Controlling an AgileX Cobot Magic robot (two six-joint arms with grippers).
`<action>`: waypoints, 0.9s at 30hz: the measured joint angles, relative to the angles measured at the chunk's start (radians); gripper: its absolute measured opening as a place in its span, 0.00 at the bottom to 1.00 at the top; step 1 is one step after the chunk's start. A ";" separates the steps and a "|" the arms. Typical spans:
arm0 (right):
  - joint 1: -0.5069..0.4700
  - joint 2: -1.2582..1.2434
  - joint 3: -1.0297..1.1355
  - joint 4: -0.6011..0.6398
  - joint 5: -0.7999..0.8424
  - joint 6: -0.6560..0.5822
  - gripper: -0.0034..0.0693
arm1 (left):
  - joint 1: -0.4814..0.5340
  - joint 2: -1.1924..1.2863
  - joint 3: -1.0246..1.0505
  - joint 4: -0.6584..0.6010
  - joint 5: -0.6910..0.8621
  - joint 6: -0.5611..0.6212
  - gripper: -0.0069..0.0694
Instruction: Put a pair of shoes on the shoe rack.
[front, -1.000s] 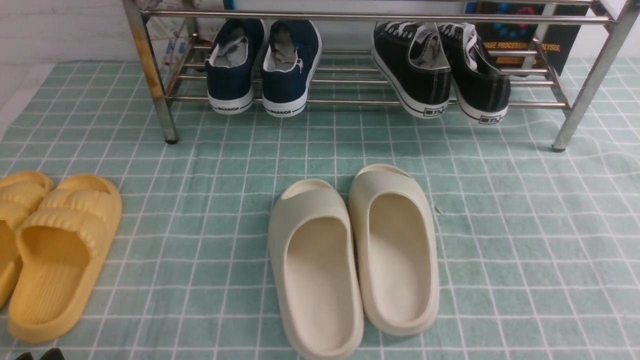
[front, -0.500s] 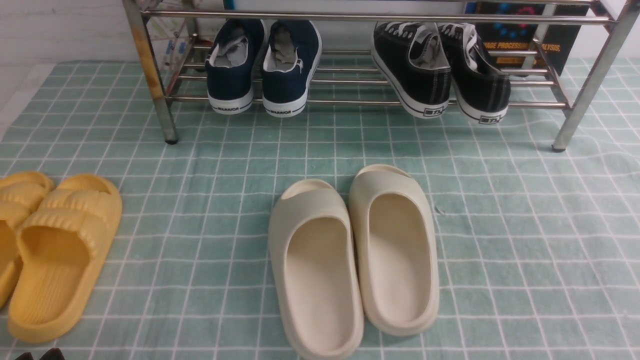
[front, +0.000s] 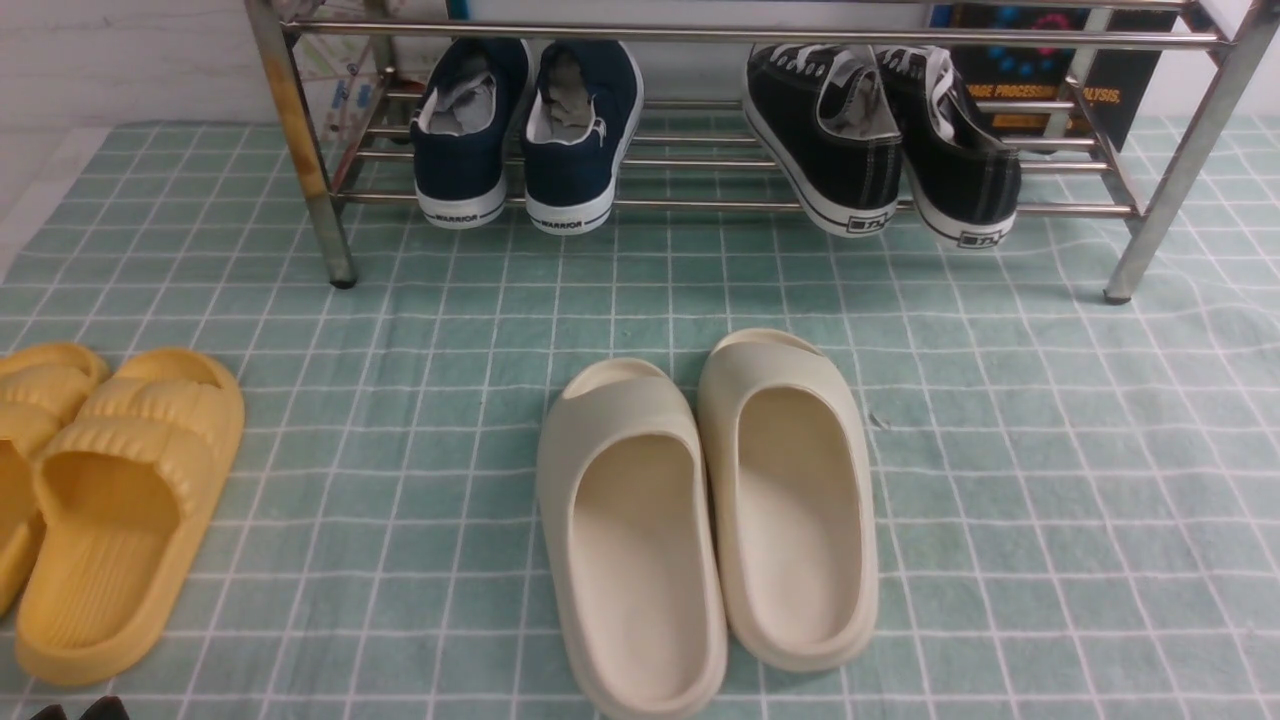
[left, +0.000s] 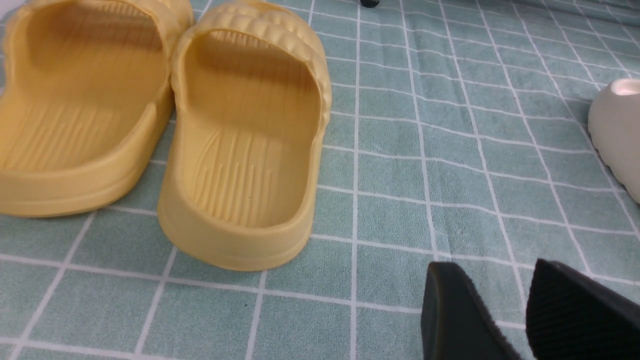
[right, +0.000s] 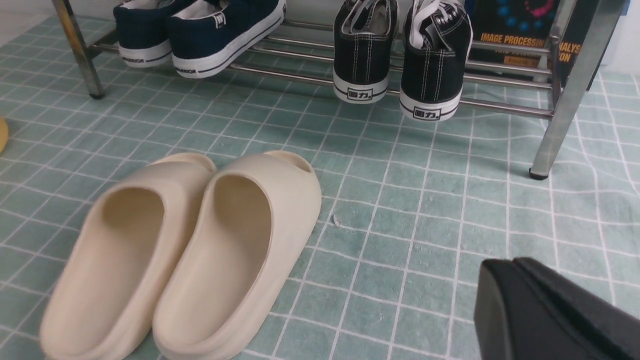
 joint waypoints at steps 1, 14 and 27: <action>-0.004 -0.013 0.058 -0.002 -0.091 0.000 0.05 | 0.000 0.000 0.000 0.000 0.000 0.000 0.40; -0.277 -0.310 0.577 -0.065 -0.549 0.038 0.04 | 0.000 0.000 0.000 0.000 0.000 0.000 0.40; -0.338 -0.324 0.586 -0.219 -0.275 0.230 0.04 | 0.000 0.000 0.000 0.000 0.000 0.000 0.40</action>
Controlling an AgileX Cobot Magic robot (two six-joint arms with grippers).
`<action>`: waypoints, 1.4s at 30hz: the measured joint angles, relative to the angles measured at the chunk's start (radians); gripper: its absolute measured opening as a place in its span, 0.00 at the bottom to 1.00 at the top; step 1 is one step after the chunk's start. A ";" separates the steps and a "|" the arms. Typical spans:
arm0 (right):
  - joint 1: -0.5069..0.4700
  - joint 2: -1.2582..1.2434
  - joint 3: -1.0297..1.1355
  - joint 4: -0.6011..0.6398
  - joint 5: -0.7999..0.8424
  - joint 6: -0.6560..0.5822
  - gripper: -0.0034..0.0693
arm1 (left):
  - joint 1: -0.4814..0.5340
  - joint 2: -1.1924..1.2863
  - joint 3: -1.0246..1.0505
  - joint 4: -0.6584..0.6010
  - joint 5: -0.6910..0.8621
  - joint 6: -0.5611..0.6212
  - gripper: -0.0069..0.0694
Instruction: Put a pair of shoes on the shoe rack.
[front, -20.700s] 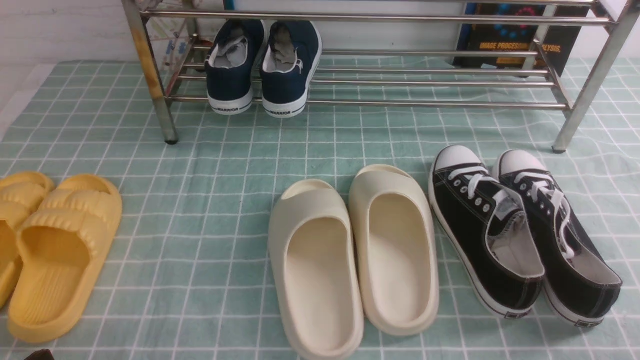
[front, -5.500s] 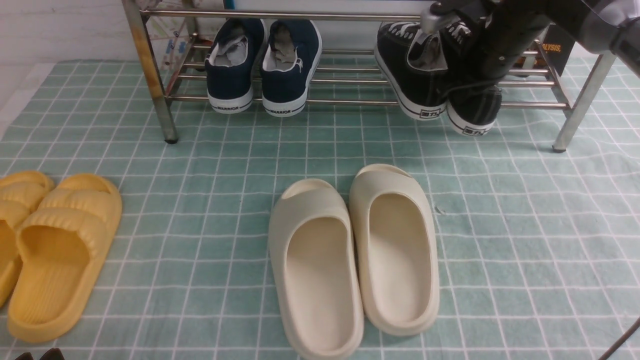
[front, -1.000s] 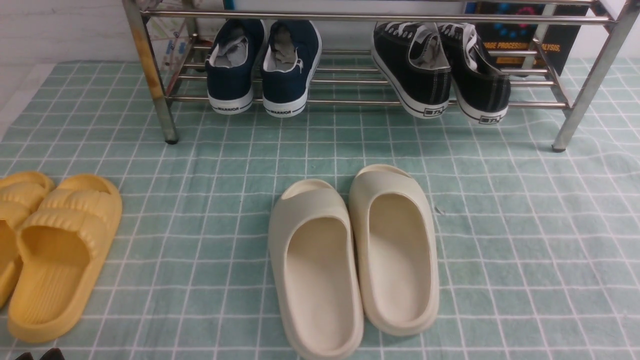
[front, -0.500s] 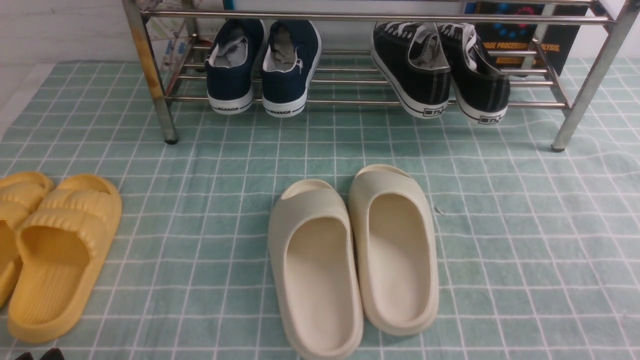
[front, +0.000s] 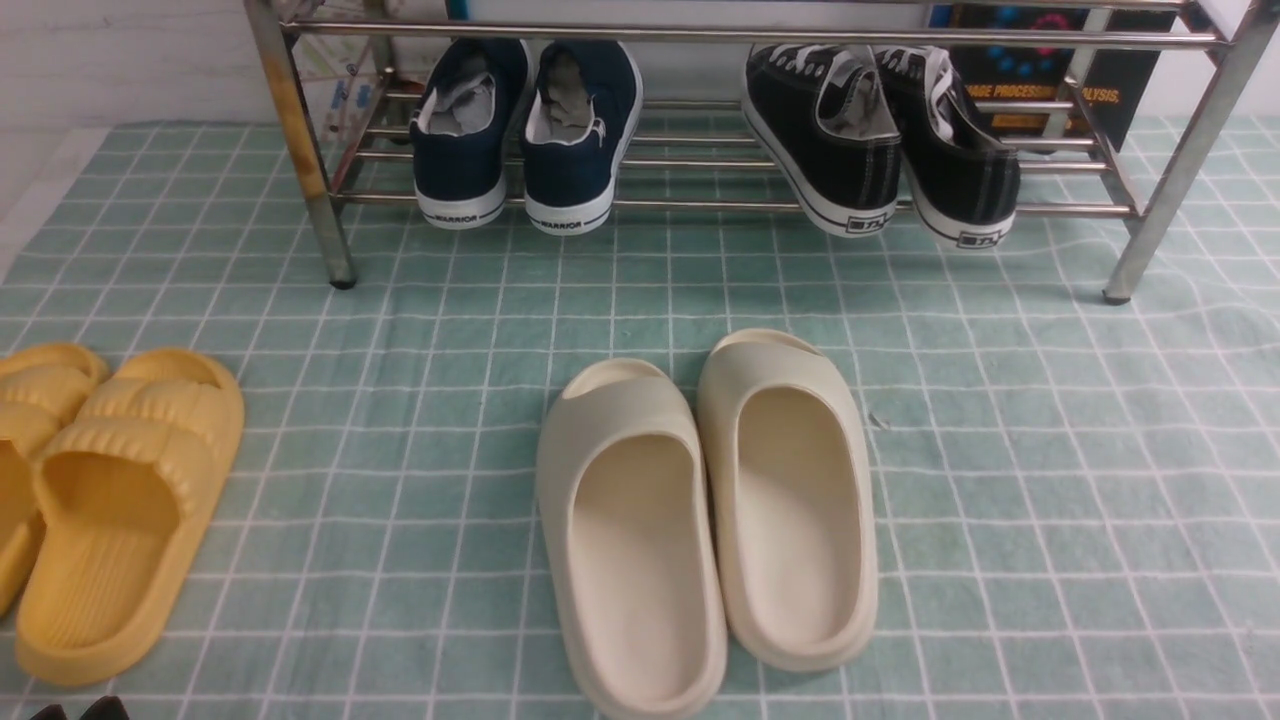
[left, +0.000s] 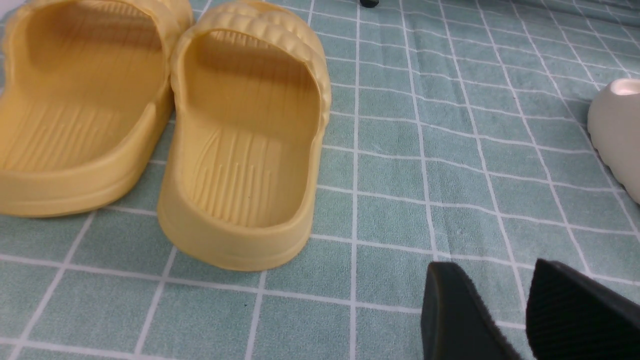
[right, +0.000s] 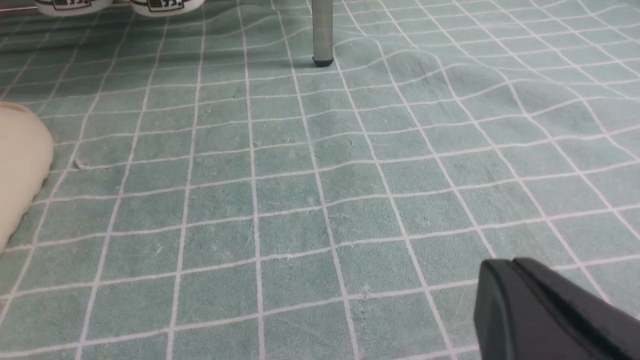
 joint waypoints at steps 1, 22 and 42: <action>0.001 0.000 -0.001 0.001 0.011 0.000 0.04 | 0.000 0.000 0.000 -0.001 0.000 0.000 0.40; 0.053 0.000 -0.007 0.003 0.037 0.000 0.04 | 0.000 0.000 0.000 -0.001 0.000 0.000 0.40; 0.057 0.000 -0.007 0.001 0.038 0.000 0.05 | 0.000 0.000 0.000 -0.003 0.000 0.000 0.40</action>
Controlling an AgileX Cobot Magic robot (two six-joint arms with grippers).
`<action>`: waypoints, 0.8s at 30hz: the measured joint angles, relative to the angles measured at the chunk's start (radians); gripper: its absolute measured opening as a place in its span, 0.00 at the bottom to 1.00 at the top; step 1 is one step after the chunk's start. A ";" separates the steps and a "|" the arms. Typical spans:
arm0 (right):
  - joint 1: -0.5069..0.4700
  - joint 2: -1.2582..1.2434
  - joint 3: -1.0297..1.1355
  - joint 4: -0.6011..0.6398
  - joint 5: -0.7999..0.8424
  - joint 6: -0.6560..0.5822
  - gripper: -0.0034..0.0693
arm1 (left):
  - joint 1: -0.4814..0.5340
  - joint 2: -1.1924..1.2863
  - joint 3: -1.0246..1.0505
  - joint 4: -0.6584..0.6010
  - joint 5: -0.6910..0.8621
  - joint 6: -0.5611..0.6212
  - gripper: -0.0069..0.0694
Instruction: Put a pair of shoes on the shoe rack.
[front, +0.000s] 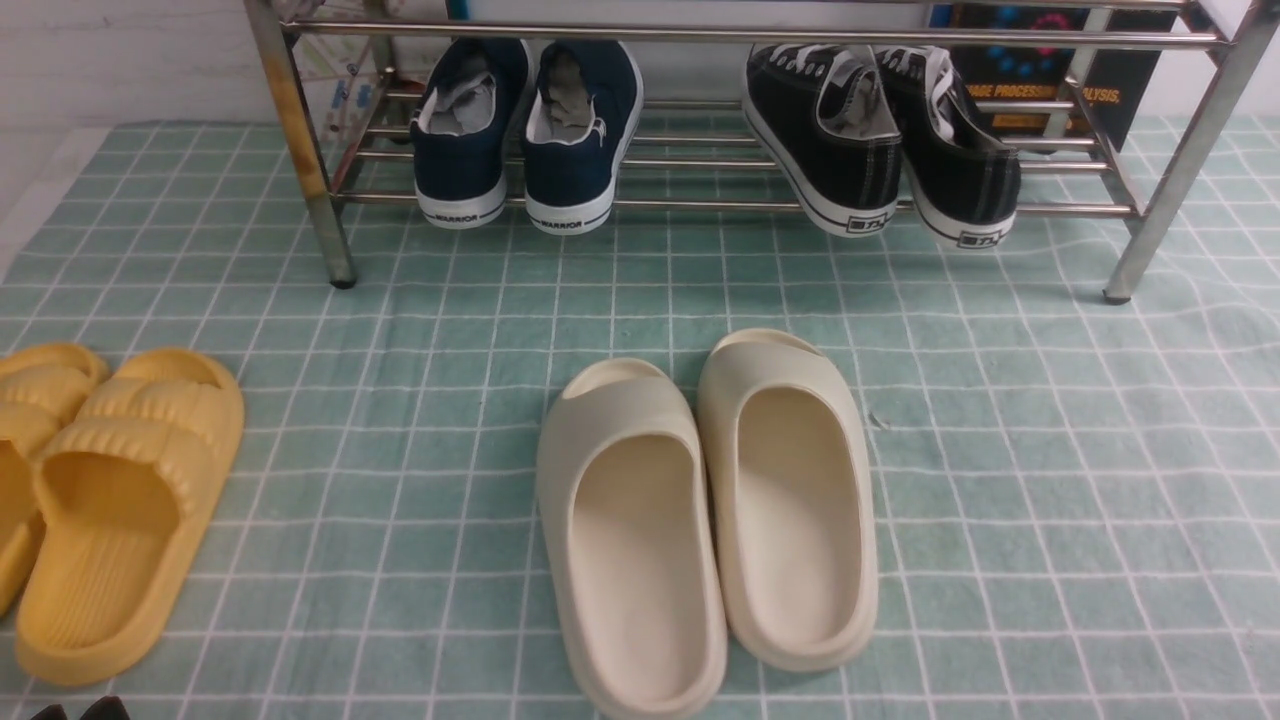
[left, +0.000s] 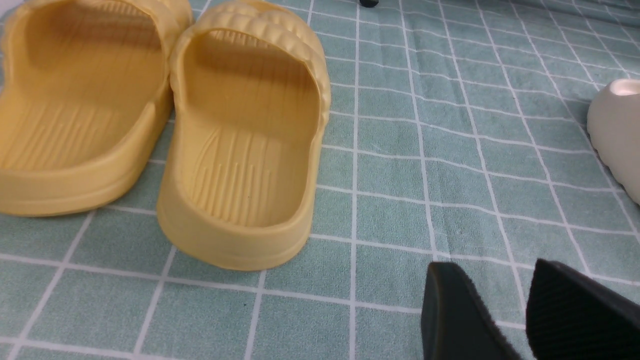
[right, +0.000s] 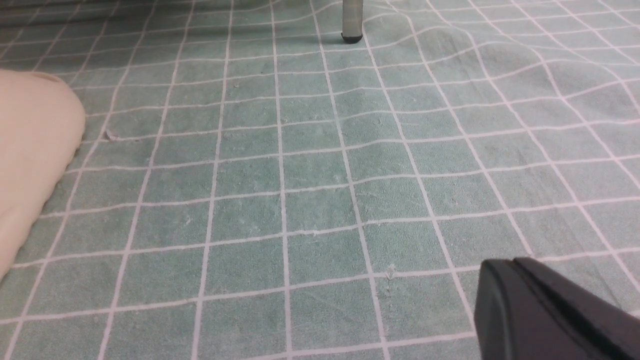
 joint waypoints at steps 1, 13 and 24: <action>0.000 0.000 0.000 0.000 0.000 0.000 0.05 | 0.000 0.000 0.000 0.000 0.000 0.000 0.40; 0.000 0.000 0.000 0.000 0.000 0.000 0.06 | 0.000 0.000 0.000 0.000 0.000 0.000 0.40; 0.000 0.000 0.000 -0.001 0.000 0.000 0.07 | 0.000 0.000 0.000 0.000 0.000 0.000 0.40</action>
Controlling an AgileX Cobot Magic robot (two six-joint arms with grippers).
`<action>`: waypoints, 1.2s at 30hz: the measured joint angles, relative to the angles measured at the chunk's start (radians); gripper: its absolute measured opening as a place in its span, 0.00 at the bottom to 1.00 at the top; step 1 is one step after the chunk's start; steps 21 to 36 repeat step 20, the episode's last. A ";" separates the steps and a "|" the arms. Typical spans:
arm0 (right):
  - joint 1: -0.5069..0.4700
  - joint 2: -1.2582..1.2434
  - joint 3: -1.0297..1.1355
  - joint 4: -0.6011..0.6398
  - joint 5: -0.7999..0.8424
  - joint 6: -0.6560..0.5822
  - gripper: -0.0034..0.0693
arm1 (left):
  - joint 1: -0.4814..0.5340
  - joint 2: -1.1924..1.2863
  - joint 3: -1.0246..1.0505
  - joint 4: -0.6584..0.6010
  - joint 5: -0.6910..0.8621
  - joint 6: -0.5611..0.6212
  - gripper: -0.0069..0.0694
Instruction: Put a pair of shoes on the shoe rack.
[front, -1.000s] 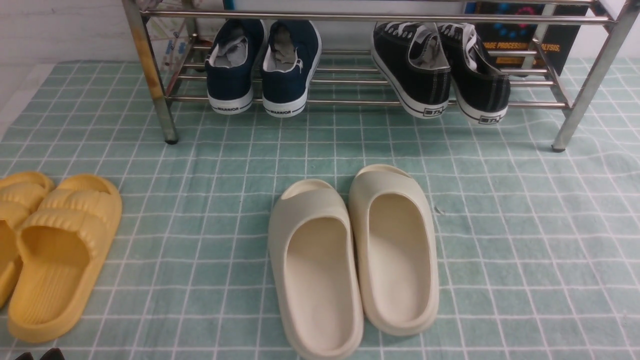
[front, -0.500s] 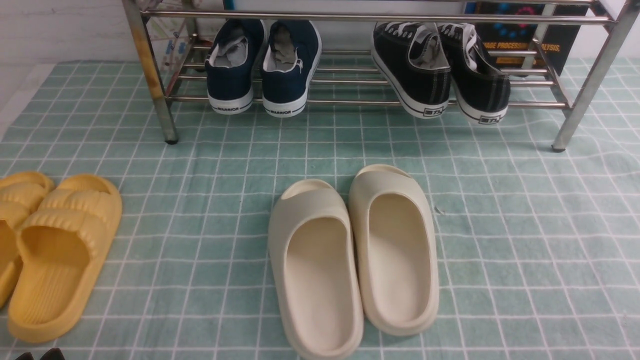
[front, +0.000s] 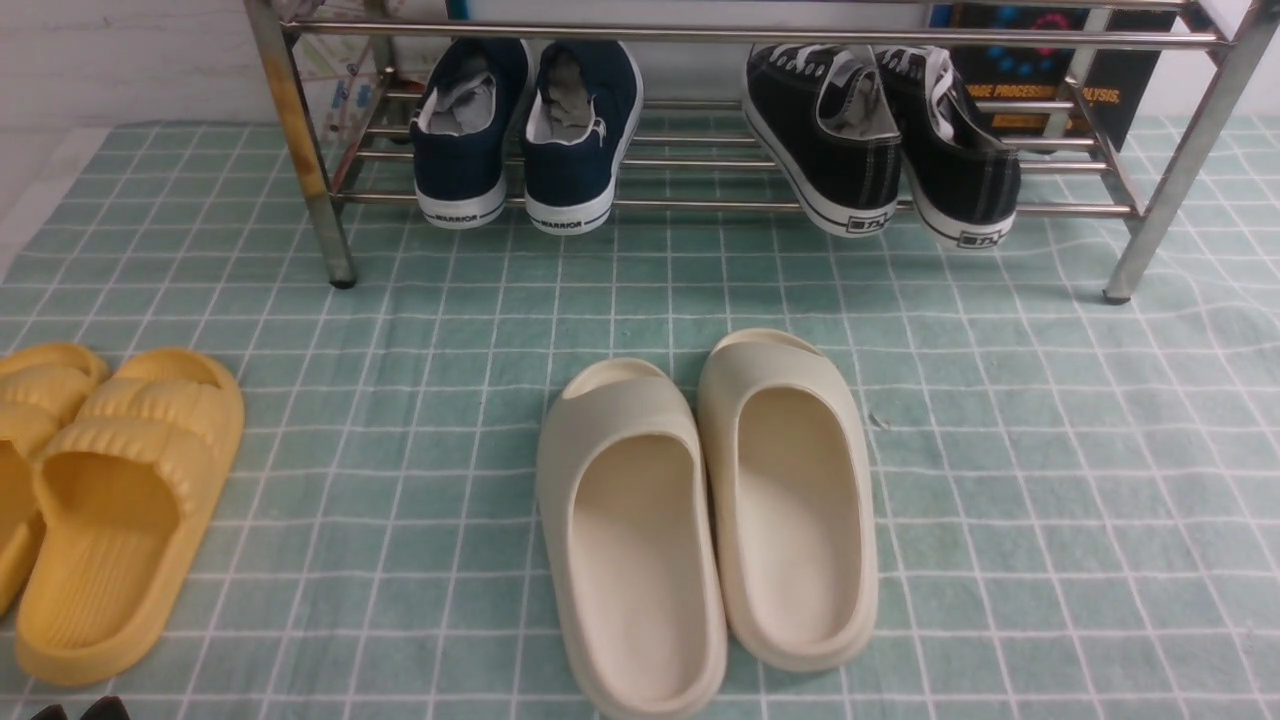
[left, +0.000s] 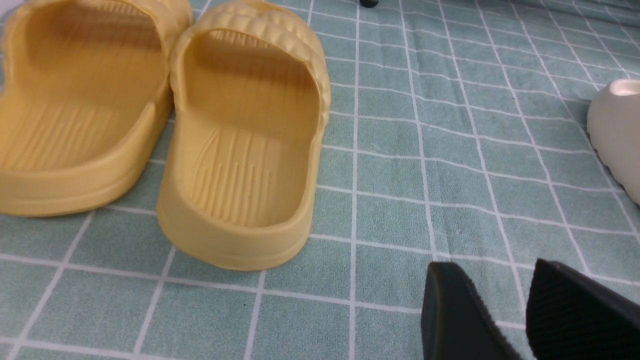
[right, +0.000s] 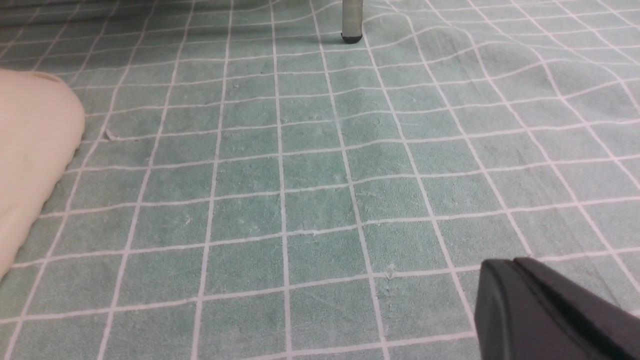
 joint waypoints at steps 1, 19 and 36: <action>0.000 0.000 0.000 0.000 0.000 0.000 0.07 | 0.000 0.000 0.000 0.000 0.000 0.000 0.40; 0.000 0.000 0.000 0.000 0.000 0.000 0.10 | 0.000 0.000 0.000 0.000 0.000 0.000 0.40; 0.000 0.000 0.000 0.000 0.000 0.000 0.11 | 0.000 0.000 0.000 0.000 0.000 0.000 0.40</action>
